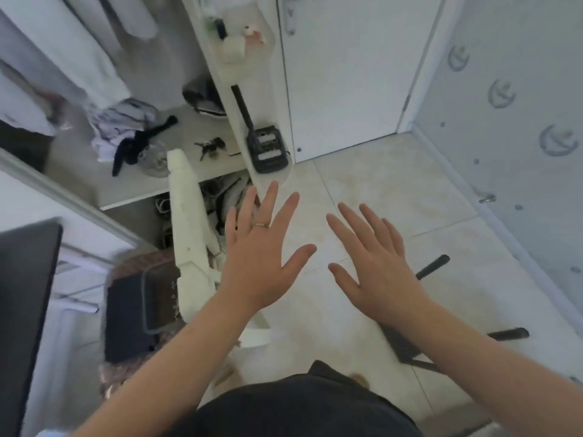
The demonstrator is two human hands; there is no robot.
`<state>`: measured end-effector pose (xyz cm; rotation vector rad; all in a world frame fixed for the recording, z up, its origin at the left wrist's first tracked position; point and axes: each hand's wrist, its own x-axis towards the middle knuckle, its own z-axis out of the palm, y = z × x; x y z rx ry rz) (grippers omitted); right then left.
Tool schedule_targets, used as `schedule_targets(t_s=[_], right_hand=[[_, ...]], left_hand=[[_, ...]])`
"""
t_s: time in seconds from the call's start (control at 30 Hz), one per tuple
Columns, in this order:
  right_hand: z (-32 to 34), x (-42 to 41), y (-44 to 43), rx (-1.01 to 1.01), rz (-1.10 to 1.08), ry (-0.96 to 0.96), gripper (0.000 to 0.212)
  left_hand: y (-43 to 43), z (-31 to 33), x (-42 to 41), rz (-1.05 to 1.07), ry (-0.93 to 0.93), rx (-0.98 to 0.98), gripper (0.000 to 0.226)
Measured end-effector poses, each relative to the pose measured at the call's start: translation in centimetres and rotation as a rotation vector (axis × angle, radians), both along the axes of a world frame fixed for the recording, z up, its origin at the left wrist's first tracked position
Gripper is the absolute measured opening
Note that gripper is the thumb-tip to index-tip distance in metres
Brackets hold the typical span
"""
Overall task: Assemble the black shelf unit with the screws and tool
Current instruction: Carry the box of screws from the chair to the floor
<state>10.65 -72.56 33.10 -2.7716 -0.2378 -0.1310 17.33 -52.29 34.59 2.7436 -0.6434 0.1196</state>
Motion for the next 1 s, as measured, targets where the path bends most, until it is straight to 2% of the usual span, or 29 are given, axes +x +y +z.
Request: schedule_targets(t_s=[0.27, 0.47, 0.67, 0.8, 0.9, 1.0], right_hand=[[3.3, 5.1, 16.2, 0.090, 0.206, -0.175, 0.066], [2.2, 7.7, 29.5, 0.107, 0.327, -0.225, 0.062], [-2.3, 10.3, 39.2, 0.027, 0.310, -0.006, 0.065], [-7.8, 11.3, 42.2, -0.035, 0.269, 0.263, 0.070], [-12.4, 11.8, 43.5, -0.073, 0.230, 0.464, 0.070], [-17.1, 12.3, 44.1, -0.076, 0.153, 0.645, 0.071]], left_hand=[[17.5, 0.7, 2.0, 0.204, -0.089, -0.118, 0.071], [30.7, -2.3, 3.0, 0.300, -0.006, -0.109, 0.072], [40.1, -7.2, 4.0, 0.380, 0.144, -0.082, 0.075], [43.0, -12.6, 4.5, 0.426, 0.308, -0.050, 0.077], [43.7, -17.4, 4.1, 0.471, 0.492, -0.047, 0.076], [43.8, -22.1, 3.9, 0.577, 0.763, -0.115, 0.075]])
